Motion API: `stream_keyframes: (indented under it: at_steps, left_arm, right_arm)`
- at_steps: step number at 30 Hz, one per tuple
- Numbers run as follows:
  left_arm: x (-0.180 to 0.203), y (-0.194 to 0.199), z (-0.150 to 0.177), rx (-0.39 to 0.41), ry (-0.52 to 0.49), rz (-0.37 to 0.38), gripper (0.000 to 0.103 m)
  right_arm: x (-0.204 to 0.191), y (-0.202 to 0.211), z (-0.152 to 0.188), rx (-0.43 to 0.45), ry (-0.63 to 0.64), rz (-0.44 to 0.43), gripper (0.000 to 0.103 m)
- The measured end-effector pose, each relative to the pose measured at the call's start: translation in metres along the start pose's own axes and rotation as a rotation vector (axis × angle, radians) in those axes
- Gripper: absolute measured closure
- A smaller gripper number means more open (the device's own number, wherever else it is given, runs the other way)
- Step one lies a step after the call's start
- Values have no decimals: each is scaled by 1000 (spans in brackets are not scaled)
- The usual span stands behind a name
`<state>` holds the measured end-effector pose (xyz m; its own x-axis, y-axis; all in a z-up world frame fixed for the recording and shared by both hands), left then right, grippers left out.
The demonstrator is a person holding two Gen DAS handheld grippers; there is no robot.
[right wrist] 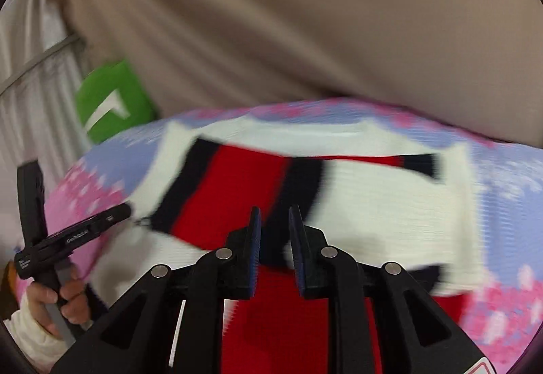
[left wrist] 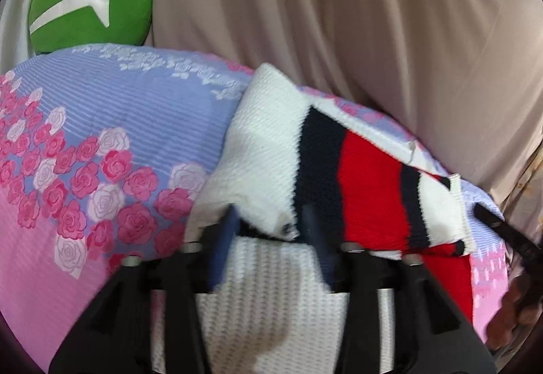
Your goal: Fold small clothes
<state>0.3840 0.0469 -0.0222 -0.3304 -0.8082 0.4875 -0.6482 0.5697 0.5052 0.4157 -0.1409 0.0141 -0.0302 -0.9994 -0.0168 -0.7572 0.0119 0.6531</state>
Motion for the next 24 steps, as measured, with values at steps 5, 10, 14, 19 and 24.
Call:
stream_keyframes:
  at_steps: [5,10,14,19,24]
  left_arm:
    - [-10,-28,-8,-28,-20,-91,23]
    - [-44,-41,0,-72,7,-123,49]
    - [-53,-39,2,-94,-15,-115,52]
    - [-43,-36,5,-94,-47,-153,56]
    - [0,-16,11,-98,-61,-39,49]
  right_arm:
    - [-83,-68,17,-142,94,-69,84]
    - [-48,-67,37,-132,127,-25,96]
    - [44,-49,50,-114,29,93,96]
    - [154,-20,70,-131,-197,281,86]
    - [169,10,70,-68,-257,234,70]
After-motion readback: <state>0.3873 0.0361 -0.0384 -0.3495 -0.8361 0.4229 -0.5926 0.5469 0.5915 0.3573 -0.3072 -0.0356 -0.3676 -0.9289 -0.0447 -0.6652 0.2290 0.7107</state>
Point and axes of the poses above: each gripper's, at about its wrist camera, not at the fingertips, and y roughly against the way its jaws point, x to its right, z to its underside, the point moved 8 cm from there along -y, roughly the way its jaws point, and after that the axes turned 15 degrees about z, right-handed, at the moved point
